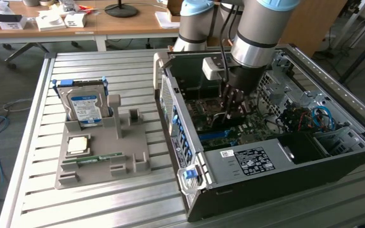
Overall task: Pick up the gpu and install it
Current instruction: 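Insert the gpu into the slot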
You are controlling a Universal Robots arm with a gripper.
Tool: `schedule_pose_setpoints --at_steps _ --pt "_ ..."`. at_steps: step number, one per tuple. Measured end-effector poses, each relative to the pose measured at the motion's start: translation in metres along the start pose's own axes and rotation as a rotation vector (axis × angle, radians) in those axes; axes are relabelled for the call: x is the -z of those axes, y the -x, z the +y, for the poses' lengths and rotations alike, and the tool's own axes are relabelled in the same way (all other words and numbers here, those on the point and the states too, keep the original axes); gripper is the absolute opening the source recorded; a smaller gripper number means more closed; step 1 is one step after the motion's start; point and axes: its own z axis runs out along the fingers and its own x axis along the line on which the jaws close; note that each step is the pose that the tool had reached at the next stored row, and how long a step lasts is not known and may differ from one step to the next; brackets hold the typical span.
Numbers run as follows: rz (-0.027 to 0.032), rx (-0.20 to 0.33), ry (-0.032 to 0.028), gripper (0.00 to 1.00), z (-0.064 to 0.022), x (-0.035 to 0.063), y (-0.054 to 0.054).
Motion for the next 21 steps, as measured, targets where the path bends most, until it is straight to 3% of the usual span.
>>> schedule_pose_setpoints --at_steps 21 --pt "-0.0001 0.000 0.0000 0.26 0.0032 -0.0055 -0.0001"
